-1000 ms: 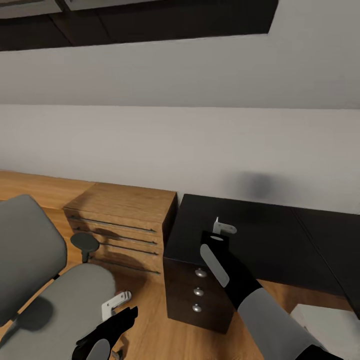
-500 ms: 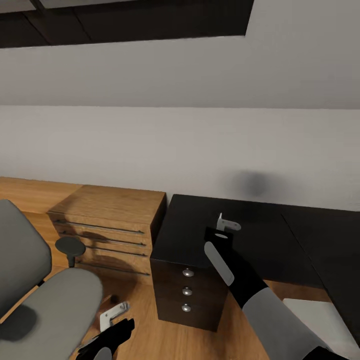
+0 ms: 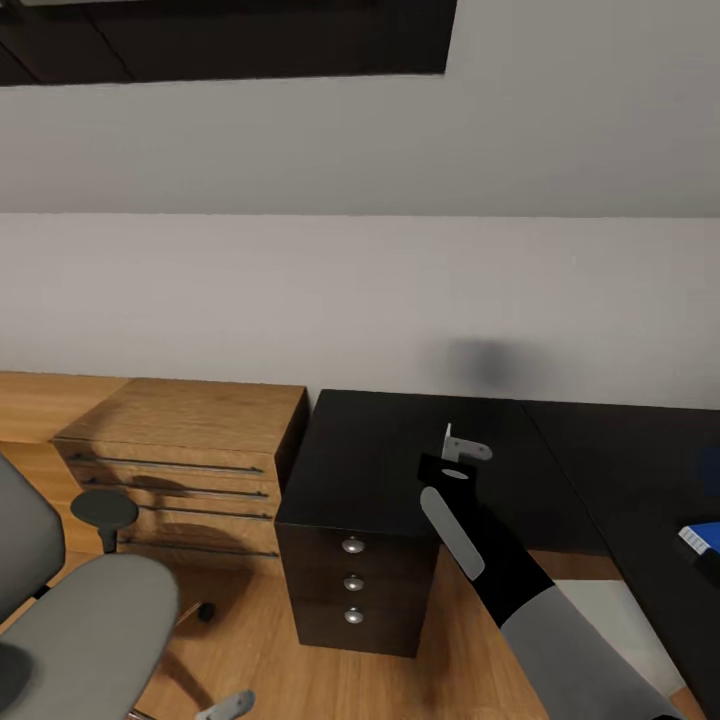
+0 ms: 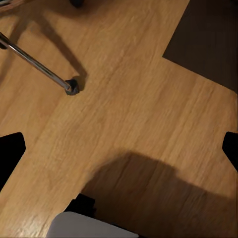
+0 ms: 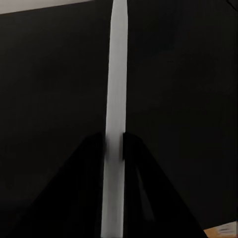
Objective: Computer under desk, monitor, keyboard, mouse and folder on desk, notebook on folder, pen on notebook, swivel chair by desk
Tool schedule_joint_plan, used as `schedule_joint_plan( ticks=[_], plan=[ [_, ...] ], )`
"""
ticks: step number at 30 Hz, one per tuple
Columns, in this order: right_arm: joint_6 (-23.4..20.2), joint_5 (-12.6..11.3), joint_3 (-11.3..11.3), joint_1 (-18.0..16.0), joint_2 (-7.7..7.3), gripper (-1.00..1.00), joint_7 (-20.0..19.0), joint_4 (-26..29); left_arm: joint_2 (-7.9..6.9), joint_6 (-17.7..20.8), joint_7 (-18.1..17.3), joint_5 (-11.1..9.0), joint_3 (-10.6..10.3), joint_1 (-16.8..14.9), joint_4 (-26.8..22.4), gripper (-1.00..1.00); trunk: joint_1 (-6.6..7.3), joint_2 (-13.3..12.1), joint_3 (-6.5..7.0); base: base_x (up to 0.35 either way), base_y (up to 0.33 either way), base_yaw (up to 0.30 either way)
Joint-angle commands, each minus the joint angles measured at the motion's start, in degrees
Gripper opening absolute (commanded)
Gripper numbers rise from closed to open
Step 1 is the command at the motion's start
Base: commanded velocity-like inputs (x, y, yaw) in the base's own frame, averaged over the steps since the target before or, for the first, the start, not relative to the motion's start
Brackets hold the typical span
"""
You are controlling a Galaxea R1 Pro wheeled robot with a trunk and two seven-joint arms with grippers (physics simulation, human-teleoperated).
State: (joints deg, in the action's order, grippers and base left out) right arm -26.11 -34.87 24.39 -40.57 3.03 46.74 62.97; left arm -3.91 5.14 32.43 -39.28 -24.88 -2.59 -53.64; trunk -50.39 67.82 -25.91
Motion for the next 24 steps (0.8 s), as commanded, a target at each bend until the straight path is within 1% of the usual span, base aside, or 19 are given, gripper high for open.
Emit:
schedule_joint_plan(
  ticks=[1, 2, 6, 7, 9, 11, 14, 16, 17, 18, 19, 20, 22, 23, 24],
  plan=[
    [-0.2, -0.4, 0.1, -0.1, -0.12, -1.0, 0.3, 0.1, -0.42, -0.8, -1.7, -0.1, -0.3, 0.0, 1.2, 1.0, 0.0, 0.0, -0.06, 0.0, 0.0, -0.023],
    [-0.2, -0.3, 0.1, 0.0, -0.19, -1.0, 0.2, 0.1, -0.78, -1.4, -3.4, -0.1, -0.4, 0.0, 2.1, 1.0, 0.0, 0.0, -0.06, 0.0, 0.0, -0.015],
    [0.0, 0.0, 0.1, 0.0, -0.44, -1.0, 0.0, -0.2, -1.34, -2.2, -5.5, -0.2, -0.5, 0.0, 3.3, 1.0, 0.0, 0.0, -0.06, 0.0, 0.0, -0.008],
    [0.0, 0.1, 0.1, 0.0, -0.91, -1.0, -0.1, -0.2, -1.44, -2.4, -5.8, -0.2, -0.5, 0.0, 3.6, 1.0, 0.0, 0.0, -0.06, 0.0, 0.0, -0.003],
    [0.1, -0.1, 0.1, 0.0, -2.76, -1.0, -0.4, -0.2, -1.55, -2.6, -6.3, -0.2, -0.5, 0.0, 3.9, 1.0, 0.0, 0.0, -0.06, 0.0, 0.0, -0.002],
    [0.2, -0.2, 0.1, 0.0, -3.98, -1.0, -0.7, 0.0, -1.59, -2.6, -6.4, -0.1, -0.5, 0.0, 4.0, 1.0, 0.0, 0.0, -0.06, 0.0, 0.0, -0.001],
    [0.2, 0.1, -0.2, -0.1, -5.36, -1.0, -1.5, -0.3, -1.62, -2.7, -6.5, -0.1, -0.5, 0.0, 4.1, 1.0, 0.0, 0.0, -0.06, 0.0, 0.0, 0.0],
    [0.1, 0.1, -0.5, -0.1, -6.0, -1.0, -1.7, -1.2, -1.63, -2.8, -6.4, -0.1, -0.5, 0.0, 4.1, 1.0, 0.0, 0.0, -0.06, 0.0, 0.0, 0.0],
    [0.1, -0.1, -1.4, -0.4, -7.86, -1.0, -4.5, -3.5, -1.84, -2.8, -6.4, -0.1, -0.3, 0.0, 4.1, 1.0, 0.0, 0.0, -0.06, 0.0, 0.0, 0.0],
    [0.0, -0.1, -2.6, -1.2, -9.22, -1.0, -8.6, -7.5, -2.23, -2.8, -6.3, -0.1, -0.3, 0.0, 4.1, 1.0, 0.0, 0.0, -0.06, 0.0, 0.0, 0.0],
    [0.0, -0.1, -3.2, -1.9, -9.62, -1.0, -10.5, -9.3, -2.32, -2.8, -6.3, -0.1, -0.3, 0.0, 4.1, 1.0, 0.0, 0.0, -0.06, 0.0, 0.0, 0.0],
    [0.0, -0.1, -5.5, -5.1, -10.43, -1.0, -16.9, -15.3, -2.5, -2.8, -6.3, -0.1, -0.3, 0.0, 4.1, 1.0, 0.0, 0.0, -0.06, 0.0, 0.0, 0.0],
    [0.3, 0.0, -8.3, -10.5, -11.08, -1.0, -25.3, -24.1, -2.65, -2.8, -6.3, -0.1, -0.3, 0.0, 4.1, 1.0, 0.0, 0.0, -0.06, 0.0, 0.0, 0.0],
    [0.4, 0.0, -8.7, -11.6, -11.21, -1.0, -26.8, -25.1, -2.7, -2.8, -6.3, -0.1, -0.3, 0.0, 4.1, 1.0, 0.0, 0.0, -0.06, 0.0, 0.0, 0.0],
    [0.3, 0.0, -9.0, -12.3, -11.27, -1.0, -27.7, -25.0, -2.72, -2.8, -6.3, -0.1, -0.3, 0.0, 4.1, 1.0, 0.0, 0.0, -0.06, 0.0, 0.0, 0.0]
  ],
)
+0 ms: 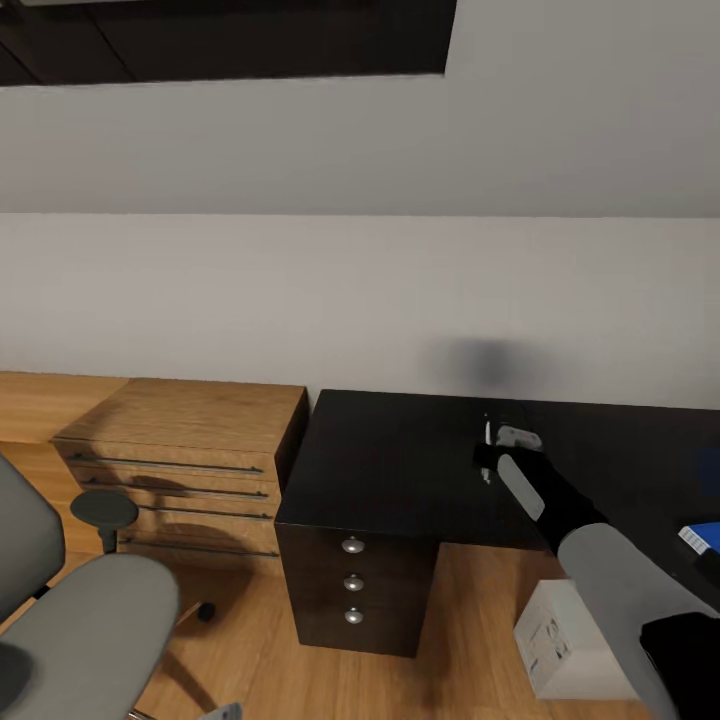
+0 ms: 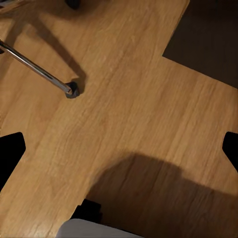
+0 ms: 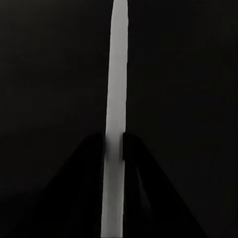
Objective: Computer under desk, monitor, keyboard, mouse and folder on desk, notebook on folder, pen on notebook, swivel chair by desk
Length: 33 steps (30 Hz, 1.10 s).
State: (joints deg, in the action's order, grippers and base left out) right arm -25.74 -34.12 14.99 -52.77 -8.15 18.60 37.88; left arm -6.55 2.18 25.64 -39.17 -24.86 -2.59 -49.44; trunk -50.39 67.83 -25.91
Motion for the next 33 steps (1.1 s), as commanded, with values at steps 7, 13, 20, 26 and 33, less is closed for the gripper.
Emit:
schedule_joint_plan(
  ticks=[7, 13, 20, 26, 33],
  plan=[
    [-0.6, -0.7, -0.1, -1.1, -0.04, -1.0, -0.8, 2.2, -0.11, 0.2, 0.6, -0.2, -0.3, 0.0, -0.1, 1.0, 0.0, 0.0, -0.07, 0.0, 0.0, 0.0],
    [-0.6, -0.9, -0.3, -1.1, -0.22, -1.0, -0.8, 2.2, -0.05, 0.2, 0.6, -0.3, -0.3, 0.0, -0.1, 1.0, 0.0, 0.0, -0.07, 0.0, 0.026, -0.098],
    [-0.5, -0.9, -0.4, -1.1, -0.15, -1.0, -0.8, 2.2, -0.04, 0.2, 0.6, -0.3, -0.4, 0.0, -0.1, 1.0, 0.0, 0.0, -0.07, 0.0, 0.223, -0.268],
    [-0.5, -0.9, -0.5, -1.1, -0.27, -1.0, -0.8, 2.2, -0.04, 0.3, 0.5, -0.4, -0.4, 0.0, -0.1, 1.0, 0.0, 0.0, -0.07, 0.0, 0.23, -0.293],
    [-0.5, -1.0, -0.9, -1.1, -0.36, -1.0, -0.8, 2.2, 0.22, 0.4, 0.5, -0.5, -0.5, 0.0, 1.3, 1.0, 0.0, 0.0, -0.23, 0.0, 0.039, -0.264]
  ],
)
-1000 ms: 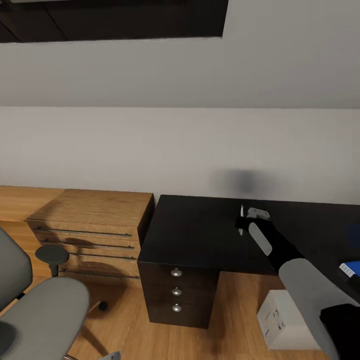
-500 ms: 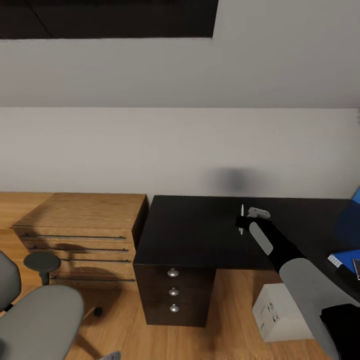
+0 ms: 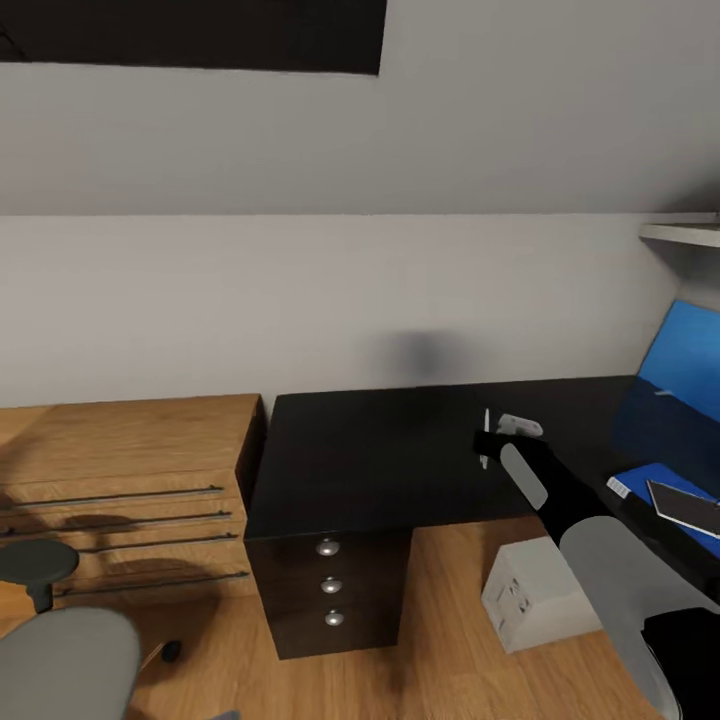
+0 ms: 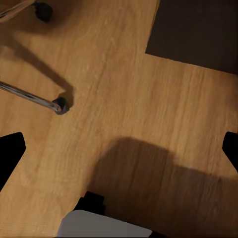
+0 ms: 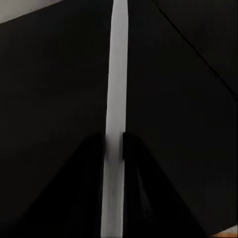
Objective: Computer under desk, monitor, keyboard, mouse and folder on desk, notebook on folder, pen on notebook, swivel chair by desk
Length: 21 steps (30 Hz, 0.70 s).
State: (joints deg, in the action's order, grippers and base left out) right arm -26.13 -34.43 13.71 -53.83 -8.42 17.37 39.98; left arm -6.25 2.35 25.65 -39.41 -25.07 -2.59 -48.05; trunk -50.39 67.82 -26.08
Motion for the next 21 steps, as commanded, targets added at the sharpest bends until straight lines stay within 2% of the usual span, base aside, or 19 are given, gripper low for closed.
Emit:
schedule_joint_plan(
  ticks=[1, 4, 9, 14, 21],
  plan=[
    [-0.1, -0.7, 0.3, -0.1, -0.09, -1.0, 0.5, 0.1, -0.04, 0.2, 0.5, -0.2, -0.3, 0.0, 0.4, 1.0, 0.0, 0.0, -0.08, 0.0, 0.006, -0.107],
    [-0.1, -0.7, -0.9, -0.1, -0.24, -1.0, 0.5, 0.1, 0.14, 0.2, 0.5, -0.1, -0.3, 0.0, 0.9, 1.0, 0.0, 0.0, -0.1, 0.0, 0.002, -0.032],
    [-0.1, -0.7, -1.3, 0.0, -1.17, -1.0, 0.5, 0.1, 0.18, 0.2, 0.5, -0.1, -0.3, 0.0, 1.0, 1.0, 0.0, 0.0, -0.1, 0.0, 0.0, -0.031],
    [0.1, -0.6, -1.3, 0.0, -2.52, -1.0, 0.5, -0.7, 0.18, 0.2, 0.5, -0.1, -0.4, 0.0, 1.0, 1.0, 0.0, 0.0, -0.1, 0.0, 0.0, -0.253],
    [0.2, -0.6, -1.3, 0.0, -3.21, -1.0, 0.5, -2.0, 0.18, 0.2, 0.5, -0.1, -0.3, 0.0, 1.0, 1.0, 0.0, 0.0, -0.1, 0.0, 0.0, -0.289]
  ],
)
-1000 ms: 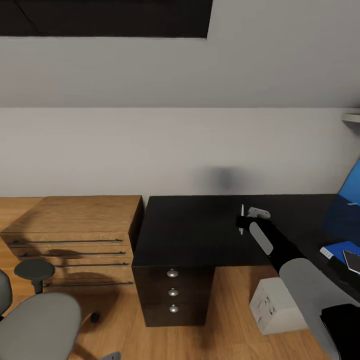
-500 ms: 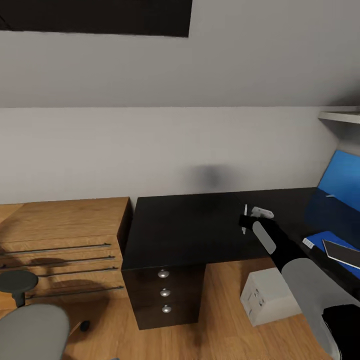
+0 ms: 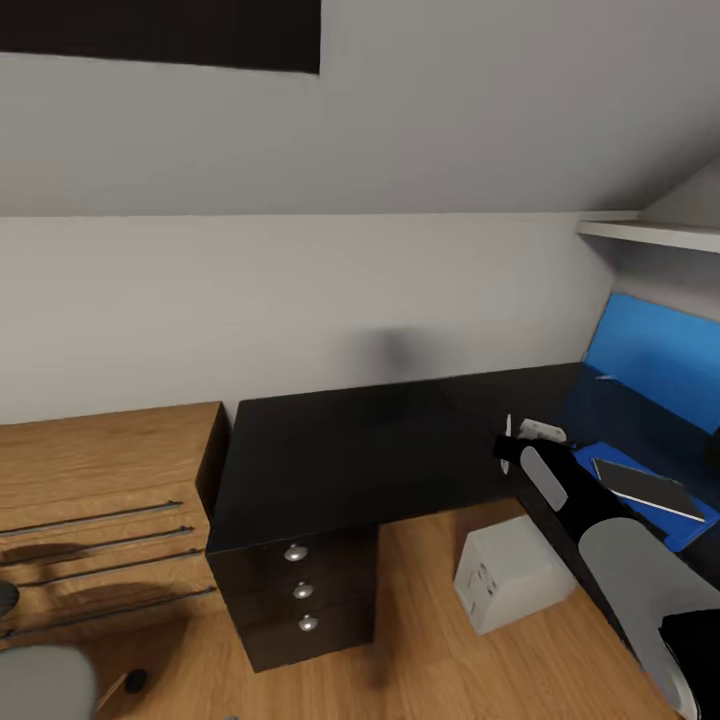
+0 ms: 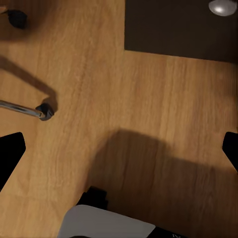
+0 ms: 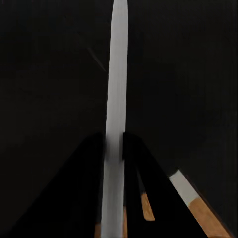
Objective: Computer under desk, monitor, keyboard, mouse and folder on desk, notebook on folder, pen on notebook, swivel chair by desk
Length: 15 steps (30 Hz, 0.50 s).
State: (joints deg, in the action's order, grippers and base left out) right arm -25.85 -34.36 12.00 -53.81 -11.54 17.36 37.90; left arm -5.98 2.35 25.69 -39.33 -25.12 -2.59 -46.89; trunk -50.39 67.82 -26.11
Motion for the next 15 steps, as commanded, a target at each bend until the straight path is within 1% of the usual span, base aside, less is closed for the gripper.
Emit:
schedule_joint_plan(
  ticks=[1, 4, 5, 9, 11, 15],
  plan=[
    [-0.1, -0.7, 0.4, -0.1, -0.22, -1.0, 0.5, 0.1, -0.08, 0.2, 0.5, -0.2, -0.3, 0.0, -0.1, 1.0, 0.0, 0.0, -0.07, 0.0, -0.005, -0.292],
    [-0.1, -0.7, 0.3, -0.1, -0.48, -1.0, 0.5, 0.1, -0.08, 0.1, 0.5, -0.2, -0.4, 0.0, -0.1, 1.0, 0.0, 0.0, -0.07, 0.0, -0.237, -0.292],
    [-0.1, -0.7, 0.3, -0.1, -0.49, -1.0, 0.6, 0.1, -0.08, 0.1, 0.5, -0.2, -0.5, 0.0, -0.1, 1.0, 0.0, 0.0, -0.07, 0.0, -0.067, -0.292],
    [0.0, -0.7, 0.3, -0.1, -0.5, -1.0, 2.9, 0.1, -0.08, 0.1, 0.5, -0.2, -0.5, 0.0, -0.1, 1.0, 0.0, 0.0, -0.07, 0.0, -0.032, -0.292],
    [0.4, -0.7, 0.3, -0.1, -0.5, -1.0, 5.1, 0.1, -0.08, 0.1, 0.5, -0.2, -0.4, 0.0, -0.1, 1.0, 0.0, 0.0, -0.07, 0.0, -0.008, -0.292],
    [0.7, -0.7, 0.3, -0.1, -0.5, -1.0, 6.2, 0.1, -0.08, 0.1, 0.5, -0.2, -0.5, 0.0, -0.1, 1.0, 0.0, 0.0, -0.07, 0.0, -0.003, -0.292]
  ],
)
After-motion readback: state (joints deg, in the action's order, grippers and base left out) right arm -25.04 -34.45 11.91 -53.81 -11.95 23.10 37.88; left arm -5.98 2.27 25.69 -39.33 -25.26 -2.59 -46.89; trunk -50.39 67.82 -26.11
